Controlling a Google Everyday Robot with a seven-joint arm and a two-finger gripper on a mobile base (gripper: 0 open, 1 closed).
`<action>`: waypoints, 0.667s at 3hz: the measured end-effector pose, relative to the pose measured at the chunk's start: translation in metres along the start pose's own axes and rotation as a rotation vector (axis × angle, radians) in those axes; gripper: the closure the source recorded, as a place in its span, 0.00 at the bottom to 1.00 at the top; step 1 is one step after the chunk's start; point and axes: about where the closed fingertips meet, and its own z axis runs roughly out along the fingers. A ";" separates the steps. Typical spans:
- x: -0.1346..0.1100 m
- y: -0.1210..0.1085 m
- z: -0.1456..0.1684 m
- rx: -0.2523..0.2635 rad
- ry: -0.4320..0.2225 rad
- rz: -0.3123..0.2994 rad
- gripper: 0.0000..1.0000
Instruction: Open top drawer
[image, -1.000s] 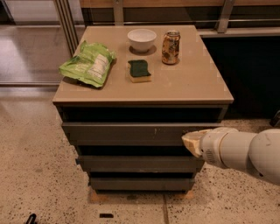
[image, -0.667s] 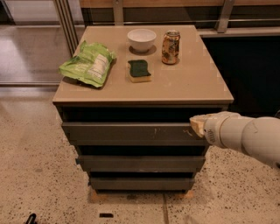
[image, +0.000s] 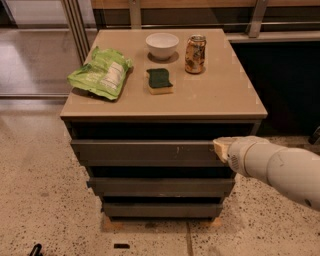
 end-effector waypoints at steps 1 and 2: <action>-0.006 -0.011 0.014 0.066 -0.082 0.045 1.00; -0.013 -0.025 0.031 0.120 -0.137 0.080 1.00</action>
Offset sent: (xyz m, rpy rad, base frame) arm 0.0745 -0.0077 -0.0150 0.0689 -0.1894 -0.2268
